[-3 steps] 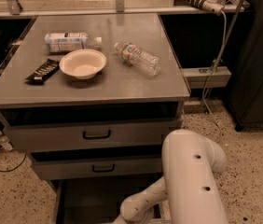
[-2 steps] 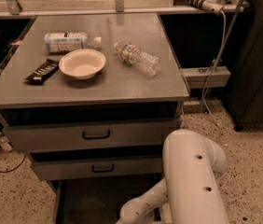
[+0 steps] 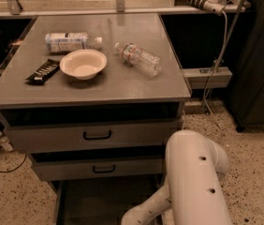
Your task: Open bottom drawer
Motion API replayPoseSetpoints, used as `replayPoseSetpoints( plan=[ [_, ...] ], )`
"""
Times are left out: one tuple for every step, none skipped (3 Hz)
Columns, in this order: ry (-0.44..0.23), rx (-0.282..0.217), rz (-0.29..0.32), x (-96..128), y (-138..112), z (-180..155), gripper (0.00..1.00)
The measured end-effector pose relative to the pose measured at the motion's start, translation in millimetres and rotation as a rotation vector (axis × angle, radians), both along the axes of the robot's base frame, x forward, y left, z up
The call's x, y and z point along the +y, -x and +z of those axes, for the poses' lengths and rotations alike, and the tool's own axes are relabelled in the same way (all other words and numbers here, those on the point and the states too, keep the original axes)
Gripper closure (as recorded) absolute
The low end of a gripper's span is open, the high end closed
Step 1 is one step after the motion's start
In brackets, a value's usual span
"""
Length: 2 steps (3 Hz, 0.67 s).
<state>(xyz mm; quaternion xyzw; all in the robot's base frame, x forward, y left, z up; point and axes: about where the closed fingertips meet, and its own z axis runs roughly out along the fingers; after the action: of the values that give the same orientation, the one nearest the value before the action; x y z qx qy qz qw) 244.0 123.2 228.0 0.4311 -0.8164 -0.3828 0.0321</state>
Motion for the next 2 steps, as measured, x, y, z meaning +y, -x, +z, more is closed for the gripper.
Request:
replayPoseSetpoints(
  plan=[
    [-0.012,0.010,0.009,-0.5,39.5,8.3,0.00],
    [-0.034,0.030,0.027,-1.8,109.7,23.0,0.00]
  ],
)
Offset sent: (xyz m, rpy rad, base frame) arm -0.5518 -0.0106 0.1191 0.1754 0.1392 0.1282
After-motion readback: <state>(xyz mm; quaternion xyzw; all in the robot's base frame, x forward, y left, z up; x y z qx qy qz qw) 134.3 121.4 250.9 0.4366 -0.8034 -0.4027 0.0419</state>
